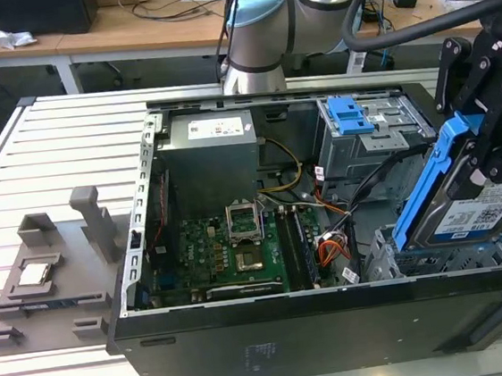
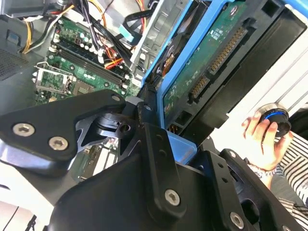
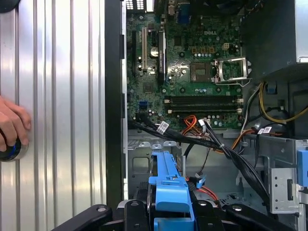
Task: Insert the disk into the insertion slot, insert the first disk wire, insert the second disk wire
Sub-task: 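Insert the disk into the insertion slot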
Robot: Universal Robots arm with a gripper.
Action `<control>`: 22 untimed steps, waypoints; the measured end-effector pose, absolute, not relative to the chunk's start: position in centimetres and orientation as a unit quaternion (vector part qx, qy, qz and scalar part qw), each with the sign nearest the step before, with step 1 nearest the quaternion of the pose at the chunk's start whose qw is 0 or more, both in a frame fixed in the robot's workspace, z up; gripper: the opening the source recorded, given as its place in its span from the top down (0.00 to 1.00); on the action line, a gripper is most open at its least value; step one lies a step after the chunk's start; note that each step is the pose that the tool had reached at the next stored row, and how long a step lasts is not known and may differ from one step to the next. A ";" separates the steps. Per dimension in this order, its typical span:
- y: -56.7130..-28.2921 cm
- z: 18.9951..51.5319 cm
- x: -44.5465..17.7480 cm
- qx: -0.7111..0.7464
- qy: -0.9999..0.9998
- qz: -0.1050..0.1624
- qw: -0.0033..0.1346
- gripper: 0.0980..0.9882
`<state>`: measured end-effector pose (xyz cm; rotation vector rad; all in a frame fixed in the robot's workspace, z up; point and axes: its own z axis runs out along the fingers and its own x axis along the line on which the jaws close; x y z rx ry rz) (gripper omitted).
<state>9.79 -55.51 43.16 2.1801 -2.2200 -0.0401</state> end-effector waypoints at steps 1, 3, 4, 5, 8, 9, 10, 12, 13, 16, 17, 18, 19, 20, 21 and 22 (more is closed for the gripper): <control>-55.1 43.2 9.8 0.701 -0.713 -0.013 0.015 0.70; -54.7 43.1 9.7 0.700 -0.713 -0.013 0.015 0.70; -54.6 43.1 9.7 0.700 -0.713 -0.013 0.015 0.70; -54.6 43.1 9.7 0.701 -0.713 -0.013 0.015 0.70; -54.6 42.8 9.6 0.701 -0.713 -0.013 0.015 0.70; -54.6 42.7 9.6 0.701 -0.713 -0.013 0.015 0.70; -54.6 42.6 9.6 0.701 -0.713 -0.013 0.015 0.70; -54.5 42.5 9.5 0.704 -0.710 -0.013 0.015 0.70; -54.4 42.3 9.5 0.705 -0.709 -0.013 0.015 0.70; -54.3 41.8 9.5 0.704 -0.710 -0.013 0.015 0.70; -54.3 41.7 9.5 0.704 -0.710 -0.013 0.015 0.70; -54.3 41.6 9.5 0.704 -0.710 -0.013 0.015 0.70; -54.3 41.5 9.5 0.704 -0.710 -0.013 0.015 0.70; -54.3 41.3 9.5 0.704 -0.710 -0.013 0.015 0.70; -54.3 41.1 9.5 0.704 -0.710 -0.013 0.015 0.70; -54.3 41.0 9.5 0.704 -0.710 -0.013 0.015 0.70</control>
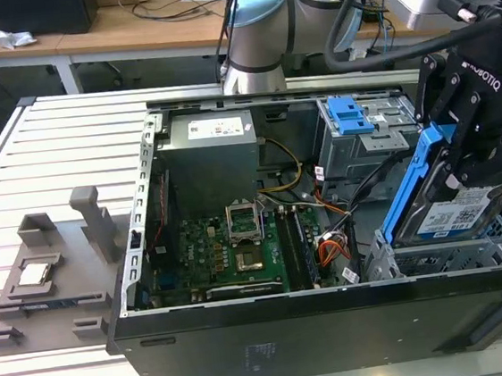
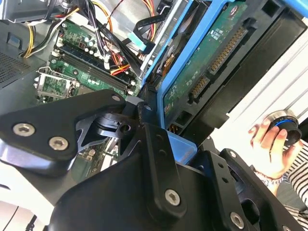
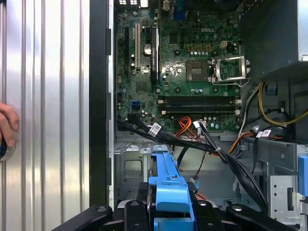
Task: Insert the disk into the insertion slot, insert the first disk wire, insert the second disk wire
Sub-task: 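Insert the disk into the insertion slot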
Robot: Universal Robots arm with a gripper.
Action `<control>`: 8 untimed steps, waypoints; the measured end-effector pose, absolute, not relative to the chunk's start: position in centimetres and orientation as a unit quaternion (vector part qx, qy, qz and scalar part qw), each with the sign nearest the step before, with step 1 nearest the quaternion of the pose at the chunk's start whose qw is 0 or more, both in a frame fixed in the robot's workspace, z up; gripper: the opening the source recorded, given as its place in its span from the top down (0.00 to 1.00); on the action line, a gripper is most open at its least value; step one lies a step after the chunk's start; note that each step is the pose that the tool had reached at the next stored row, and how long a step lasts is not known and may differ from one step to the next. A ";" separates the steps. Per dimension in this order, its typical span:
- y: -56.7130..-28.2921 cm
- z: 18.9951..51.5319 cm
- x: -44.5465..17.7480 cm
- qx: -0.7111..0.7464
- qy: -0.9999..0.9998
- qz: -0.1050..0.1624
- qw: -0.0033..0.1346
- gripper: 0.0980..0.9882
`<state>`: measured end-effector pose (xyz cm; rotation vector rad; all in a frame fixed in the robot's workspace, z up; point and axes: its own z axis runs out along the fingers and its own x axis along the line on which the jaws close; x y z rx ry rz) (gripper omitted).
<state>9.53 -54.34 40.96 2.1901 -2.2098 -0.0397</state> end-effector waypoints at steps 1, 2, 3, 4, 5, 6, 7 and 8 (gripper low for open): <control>-54.3 40.8 9.5 0.704 -0.710 -0.013 0.015 0.70; -54.3 40.7 9.5 0.704 -0.710 -0.013 0.015 0.70; -54.3 40.4 9.5 0.704 -0.710 -0.013 0.015 0.70; -54.3 40.2 9.5 0.704 -0.710 -0.013 0.015 0.70; -54.3 40.0 9.5 0.704 -0.710 -0.013 0.015 0.70; -54.3 39.8 9.5 0.704 -0.710 -0.013 0.015 0.70; -54.3 39.7 9.5 0.704 -0.710 -0.013 0.015 0.70; -54.3 39.6 9.5 0.704 -0.710 -0.013 0.015 0.70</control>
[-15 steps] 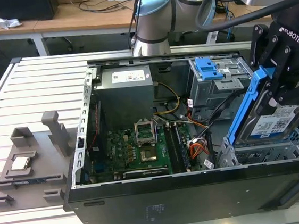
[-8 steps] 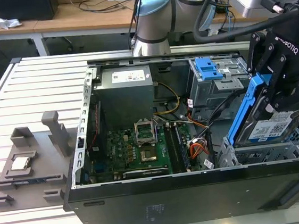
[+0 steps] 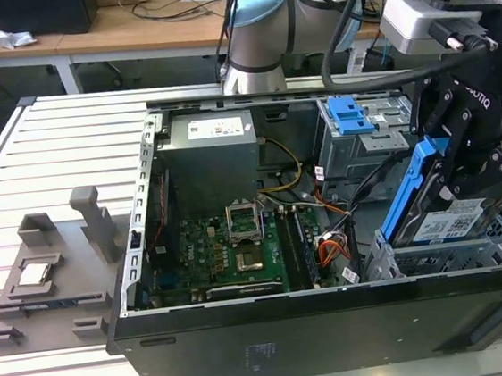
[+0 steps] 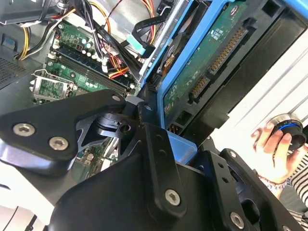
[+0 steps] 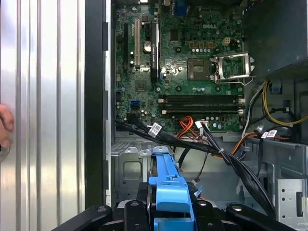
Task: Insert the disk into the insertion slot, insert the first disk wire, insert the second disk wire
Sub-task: 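Insert the disk into the insertion slot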
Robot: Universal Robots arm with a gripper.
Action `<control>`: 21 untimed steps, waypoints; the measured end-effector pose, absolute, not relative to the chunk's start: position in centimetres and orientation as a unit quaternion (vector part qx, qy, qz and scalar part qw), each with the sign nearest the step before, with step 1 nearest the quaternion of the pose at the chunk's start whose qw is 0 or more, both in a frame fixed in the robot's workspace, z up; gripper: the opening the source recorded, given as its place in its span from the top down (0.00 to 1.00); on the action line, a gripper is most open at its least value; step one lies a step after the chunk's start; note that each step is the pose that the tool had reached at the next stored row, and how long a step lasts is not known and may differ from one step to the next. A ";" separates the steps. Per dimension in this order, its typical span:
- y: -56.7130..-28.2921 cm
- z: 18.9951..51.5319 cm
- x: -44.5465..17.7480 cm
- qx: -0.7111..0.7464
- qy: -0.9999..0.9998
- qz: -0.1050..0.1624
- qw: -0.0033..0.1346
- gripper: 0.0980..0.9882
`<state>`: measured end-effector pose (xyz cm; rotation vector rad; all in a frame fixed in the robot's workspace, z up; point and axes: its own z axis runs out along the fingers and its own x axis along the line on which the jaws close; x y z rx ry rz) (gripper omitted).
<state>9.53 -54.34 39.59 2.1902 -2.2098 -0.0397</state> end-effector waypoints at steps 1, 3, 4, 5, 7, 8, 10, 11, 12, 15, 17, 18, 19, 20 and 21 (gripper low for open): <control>-54.3 39.5 9.5 0.704 -0.710 -0.013 0.015 0.70; -54.3 39.2 9.5 0.704 -0.710 -0.013 0.015 0.70; -54.3 39.1 9.5 0.704 -0.710 -0.013 0.015 0.70; -54.3 39.1 9.5 0.704 -0.710 -0.013 0.015 0.70; -54.3 38.8 9.5 0.704 -0.710 -0.013 0.015 0.70; -54.3 38.7 9.5 0.704 -0.710 -0.013 0.015 0.70; -54.3 38.6 9.5 0.704 -0.710 -0.013 0.015 0.70; -54.3 38.6 9.5 0.704 -0.710 -0.013 0.015 0.70; -54.3 38.6 9.5 0.704 -0.710 -0.013 0.015 0.70; -54.3 38.5 9.5 0.704 -0.710 -0.013 0.015 0.70; -54.3 38.5 9.5 0.704 -0.710 -0.013 0.015 0.69; -54.3 38.5 9.5 0.704 -0.710 -0.013 0.015 0.61; -54.3 38.5 9.5 0.704 -0.710 -0.013 0.015 0.61; -54.3 38.5 9.5 0.704 -0.710 -0.013 0.015 0.61; -54.3 38.5 9.5 0.704 -0.710 -0.013 0.015 0.61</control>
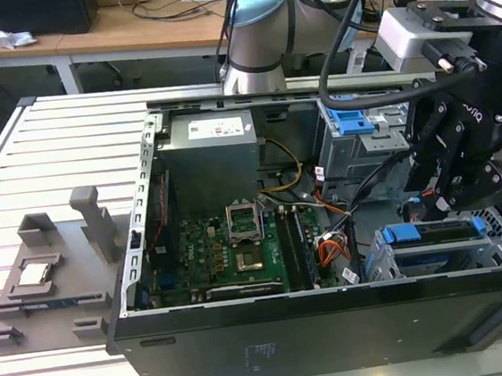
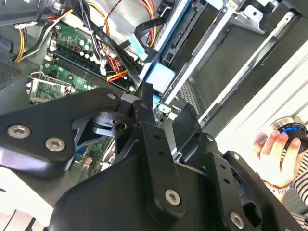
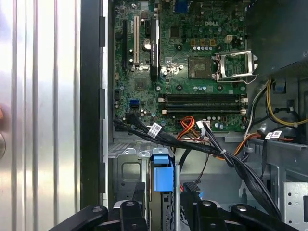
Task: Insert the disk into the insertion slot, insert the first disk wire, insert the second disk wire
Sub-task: 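Insert the disk into the insertion slot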
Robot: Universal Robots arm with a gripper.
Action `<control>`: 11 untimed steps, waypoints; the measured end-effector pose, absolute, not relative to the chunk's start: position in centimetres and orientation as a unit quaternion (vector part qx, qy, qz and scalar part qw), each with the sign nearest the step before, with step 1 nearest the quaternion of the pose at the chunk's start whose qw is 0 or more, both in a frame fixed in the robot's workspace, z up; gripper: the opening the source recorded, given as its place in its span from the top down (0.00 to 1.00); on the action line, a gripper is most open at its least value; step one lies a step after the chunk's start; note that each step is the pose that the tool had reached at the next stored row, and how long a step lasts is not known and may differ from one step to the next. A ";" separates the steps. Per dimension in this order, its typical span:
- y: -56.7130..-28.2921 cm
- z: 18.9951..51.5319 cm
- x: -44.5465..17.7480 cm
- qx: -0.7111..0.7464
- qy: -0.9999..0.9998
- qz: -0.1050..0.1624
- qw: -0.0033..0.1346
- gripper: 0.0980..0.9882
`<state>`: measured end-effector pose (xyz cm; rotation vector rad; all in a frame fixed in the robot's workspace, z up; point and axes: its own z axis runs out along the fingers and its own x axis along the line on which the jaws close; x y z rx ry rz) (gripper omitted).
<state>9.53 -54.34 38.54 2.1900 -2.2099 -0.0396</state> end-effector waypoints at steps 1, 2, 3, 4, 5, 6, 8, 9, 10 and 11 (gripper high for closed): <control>-54.3 38.5 9.5 0.704 -0.710 -0.013 0.015 0.61; -54.3 38.5 9.5 0.704 -0.710 -0.013 0.015 0.61; -54.3 38.5 9.5 0.704 -0.710 -0.013 0.015 0.63; -54.3 38.5 9.5 0.704 -0.710 -0.013 0.015 0.70; -54.3 38.5 9.5 0.704 -0.710 -0.013 0.015 0.78; -54.3 38.5 9.5 0.704 -0.710 -0.013 0.015 0.91; -54.3 38.5 9.5 0.704 -0.710 -0.013 0.015 0.99; -54.3 38.5 9.5 0.704 -0.710 -0.013 0.015 0.99; -54.3 38.5 9.5 0.704 -0.710 -0.013 0.015 0.99; -54.3 38.5 9.6 0.704 -0.710 -0.013 0.015 0.99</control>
